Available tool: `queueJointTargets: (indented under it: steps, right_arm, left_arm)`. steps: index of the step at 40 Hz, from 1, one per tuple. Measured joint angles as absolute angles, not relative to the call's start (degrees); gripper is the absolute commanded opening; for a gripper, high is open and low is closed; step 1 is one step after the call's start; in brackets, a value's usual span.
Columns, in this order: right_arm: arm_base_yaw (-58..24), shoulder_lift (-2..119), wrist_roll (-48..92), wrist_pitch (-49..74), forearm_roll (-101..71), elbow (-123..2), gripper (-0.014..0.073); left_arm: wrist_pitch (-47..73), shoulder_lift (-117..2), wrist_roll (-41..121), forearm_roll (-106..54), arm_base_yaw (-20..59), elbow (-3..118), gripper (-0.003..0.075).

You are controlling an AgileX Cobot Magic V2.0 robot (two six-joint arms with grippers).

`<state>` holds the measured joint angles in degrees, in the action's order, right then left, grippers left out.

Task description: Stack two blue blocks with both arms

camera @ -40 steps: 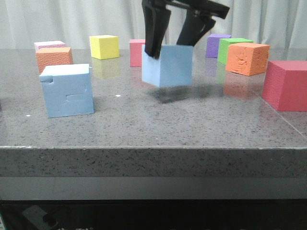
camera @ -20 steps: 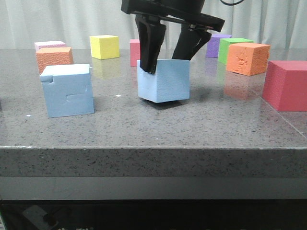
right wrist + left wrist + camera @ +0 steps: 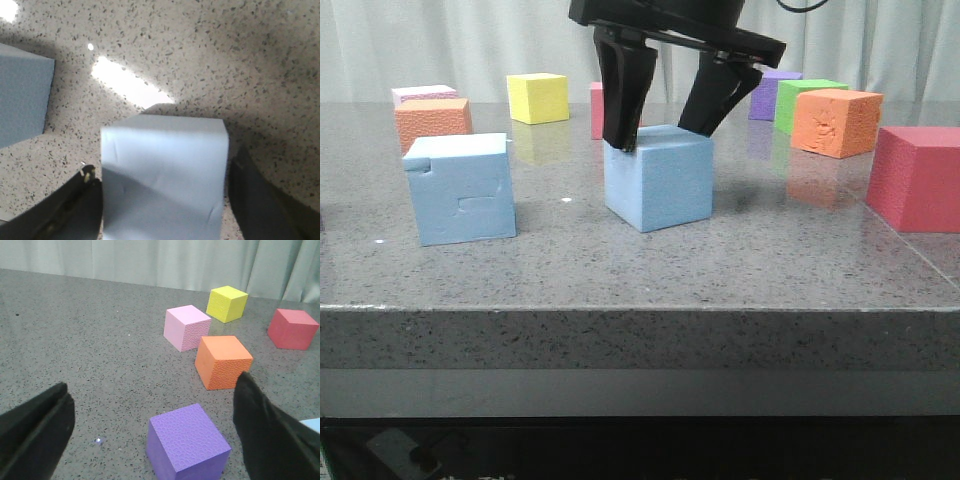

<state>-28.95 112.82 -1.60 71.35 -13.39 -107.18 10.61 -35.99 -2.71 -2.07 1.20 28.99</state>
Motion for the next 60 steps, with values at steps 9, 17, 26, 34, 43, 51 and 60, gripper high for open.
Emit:
queueJointTargets:
  steps: [9,17,26,34,43,51,60]
  right_arm:
    - [-28.9,112.8,-1.6,71.3,-13.4,-107.2,0.0571]
    - [-28.9,112.7,-1.6,71.3,-13.3,-109.3,0.0569]
    - [-28.9,110.3,-1.6,71.3,-13.2,-113.9,0.0423]
    - [-28.9,109.5,-1.6,71.5,-13.2,-114.4,0.0129]
    - [-28.9,109.4,-1.6,71.5,-13.2,-114.4,-0.0048]
    - [-27.5,106.2,-1.7,71.6,-13.2,-114.4,-0.0071]
    - [-19.8,100.5,-1.7,71.9,-13.2,-114.4,-0.0071]
  left_arm:
    - [10.6,-36.0,-2.7,-2.1,1.2,29.0,0.0628]
    - [10.6,-36.0,-2.7,-2.1,1.2,29.0,0.0628]
    - [10.6,-36.0,-2.7,-2.1,1.2,29.0,0.0628]
    - [10.6,-36.0,-2.7,-2.1,1.2,29.0,0.0628]
    - [10.6,-36.0,-2.7,-2.1,1.2,29.0,0.0628]
    - [10.6,-36.0,-2.7,-2.1,1.2,29.0,0.0628]
    - [10.6,-36.0,-2.7,-2.1,1.2,29.0,0.0628]
